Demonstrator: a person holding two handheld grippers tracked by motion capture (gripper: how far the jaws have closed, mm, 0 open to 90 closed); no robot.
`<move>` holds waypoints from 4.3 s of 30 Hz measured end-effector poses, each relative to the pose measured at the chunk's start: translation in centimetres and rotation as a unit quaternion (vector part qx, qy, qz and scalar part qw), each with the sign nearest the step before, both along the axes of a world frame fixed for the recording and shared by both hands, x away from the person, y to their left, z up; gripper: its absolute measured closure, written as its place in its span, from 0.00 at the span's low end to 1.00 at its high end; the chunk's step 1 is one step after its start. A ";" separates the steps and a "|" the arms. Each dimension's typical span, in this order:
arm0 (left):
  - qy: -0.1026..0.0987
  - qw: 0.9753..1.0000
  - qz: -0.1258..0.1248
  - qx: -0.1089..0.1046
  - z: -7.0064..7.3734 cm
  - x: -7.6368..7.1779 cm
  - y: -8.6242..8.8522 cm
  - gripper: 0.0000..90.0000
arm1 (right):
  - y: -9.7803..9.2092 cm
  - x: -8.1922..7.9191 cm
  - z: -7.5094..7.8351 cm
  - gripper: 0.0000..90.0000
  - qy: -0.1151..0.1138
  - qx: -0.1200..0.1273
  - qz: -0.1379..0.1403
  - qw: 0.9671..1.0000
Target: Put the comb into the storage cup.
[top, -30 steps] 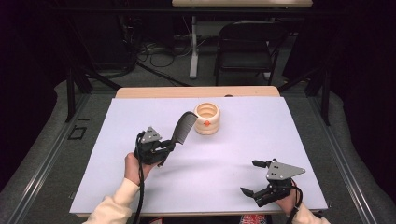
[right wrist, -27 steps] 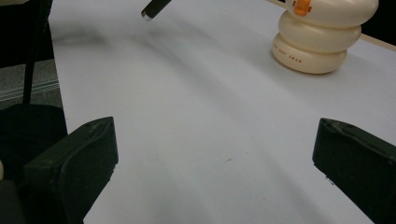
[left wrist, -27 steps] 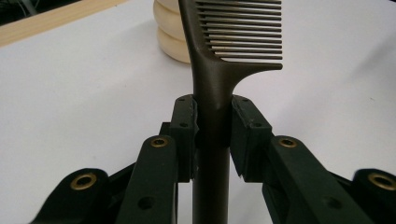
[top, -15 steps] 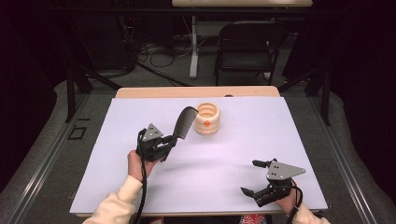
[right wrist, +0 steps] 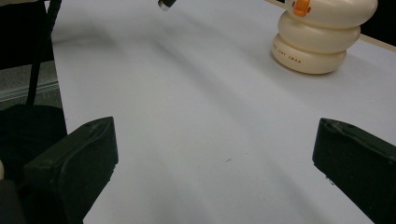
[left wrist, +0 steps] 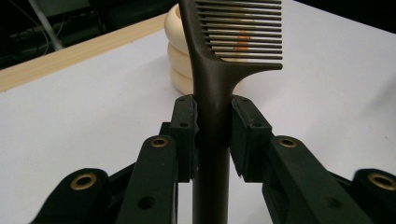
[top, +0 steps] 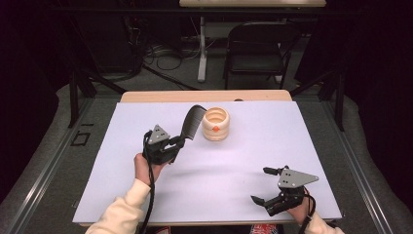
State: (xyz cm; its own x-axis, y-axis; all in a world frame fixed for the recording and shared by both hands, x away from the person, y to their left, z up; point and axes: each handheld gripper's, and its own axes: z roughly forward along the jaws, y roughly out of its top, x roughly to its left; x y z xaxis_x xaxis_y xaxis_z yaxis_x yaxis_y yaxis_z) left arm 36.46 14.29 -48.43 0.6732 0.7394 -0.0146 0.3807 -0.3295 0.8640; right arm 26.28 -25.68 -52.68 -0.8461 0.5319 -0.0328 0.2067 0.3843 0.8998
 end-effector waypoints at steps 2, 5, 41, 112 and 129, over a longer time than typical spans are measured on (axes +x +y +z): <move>-0.004 1.000 0.000 0.000 0.3 0.1 -0.1 0.81 | 0.0 0.0 0.0 0.00 -0.001 0.000 0.000 1.000; -0.009 1.000 0.003 -0.005 0.5 0.3 -0.2 0.81 | 0.0 0.1 0.0 0.00 -0.001 0.000 -0.001 1.000; -0.028 0.999 0.007 -0.044 1.6 3.2 -1.2 0.81 | -0.1 0.2 0.0 0.00 0.005 0.003 -0.005 1.000; -0.076 0.992 0.027 -0.094 4.1 7.3 -3.2 0.81 | -0.1 0.3 -0.1 0.00 0.008 0.002 -0.007 1.000; -0.088 0.991 0.026 -0.093 4.4 8.3 -4.5 0.81 | -0.2 0.3 -0.1 0.00 0.008 0.003 -0.009 1.000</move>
State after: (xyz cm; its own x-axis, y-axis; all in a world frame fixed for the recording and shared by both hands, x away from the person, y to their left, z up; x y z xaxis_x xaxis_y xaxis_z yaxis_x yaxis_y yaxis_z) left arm 44.79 9.84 -44.05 0.6379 0.7691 -0.0394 0.2307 -0.1421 0.9626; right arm 26.60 -25.89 -52.80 -0.8368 0.5473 -0.0159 0.2284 0.3752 0.8984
